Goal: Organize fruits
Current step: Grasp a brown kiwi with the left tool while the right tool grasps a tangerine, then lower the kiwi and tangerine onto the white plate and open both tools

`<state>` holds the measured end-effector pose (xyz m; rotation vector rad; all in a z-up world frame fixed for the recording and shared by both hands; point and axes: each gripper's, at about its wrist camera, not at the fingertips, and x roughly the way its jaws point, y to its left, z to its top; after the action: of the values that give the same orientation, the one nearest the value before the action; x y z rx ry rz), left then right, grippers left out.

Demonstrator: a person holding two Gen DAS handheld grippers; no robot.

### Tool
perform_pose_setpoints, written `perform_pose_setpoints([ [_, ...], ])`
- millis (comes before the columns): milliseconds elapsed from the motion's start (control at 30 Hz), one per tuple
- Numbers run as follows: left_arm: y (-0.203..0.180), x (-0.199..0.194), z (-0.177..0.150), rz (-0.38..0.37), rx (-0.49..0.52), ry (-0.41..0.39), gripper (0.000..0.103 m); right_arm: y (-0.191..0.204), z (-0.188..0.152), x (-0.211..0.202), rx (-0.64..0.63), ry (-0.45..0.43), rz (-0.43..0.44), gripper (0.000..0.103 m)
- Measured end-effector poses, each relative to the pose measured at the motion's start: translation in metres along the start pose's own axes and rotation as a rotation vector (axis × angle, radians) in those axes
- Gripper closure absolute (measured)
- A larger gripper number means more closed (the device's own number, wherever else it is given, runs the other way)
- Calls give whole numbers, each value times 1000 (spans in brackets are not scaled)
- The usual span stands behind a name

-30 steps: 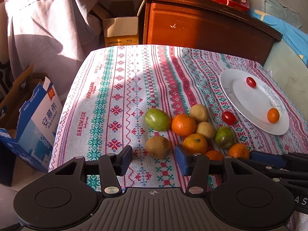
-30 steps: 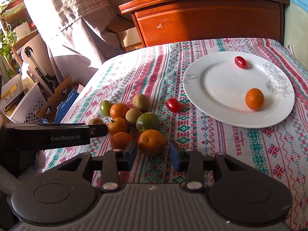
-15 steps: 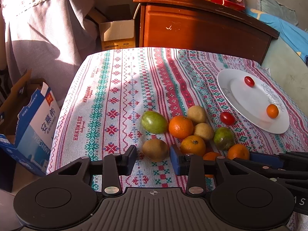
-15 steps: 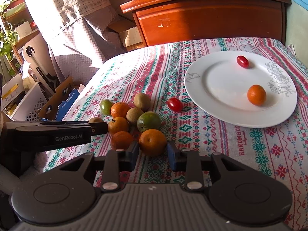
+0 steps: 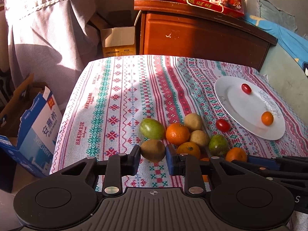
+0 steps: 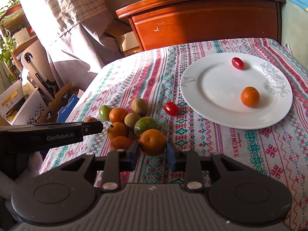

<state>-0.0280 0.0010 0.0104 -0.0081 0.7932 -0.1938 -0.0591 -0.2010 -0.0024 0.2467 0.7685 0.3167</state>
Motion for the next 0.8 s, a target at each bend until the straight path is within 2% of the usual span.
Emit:
perform_pose_setpoints([
  [400,-18,-15,14,-49,0,-47,78,-9,15,-16,38,-57,-2,72],
  [800,-52,-16,46,-125,22,-79,78,-49,54,-39,114,-127,-95,72],
])
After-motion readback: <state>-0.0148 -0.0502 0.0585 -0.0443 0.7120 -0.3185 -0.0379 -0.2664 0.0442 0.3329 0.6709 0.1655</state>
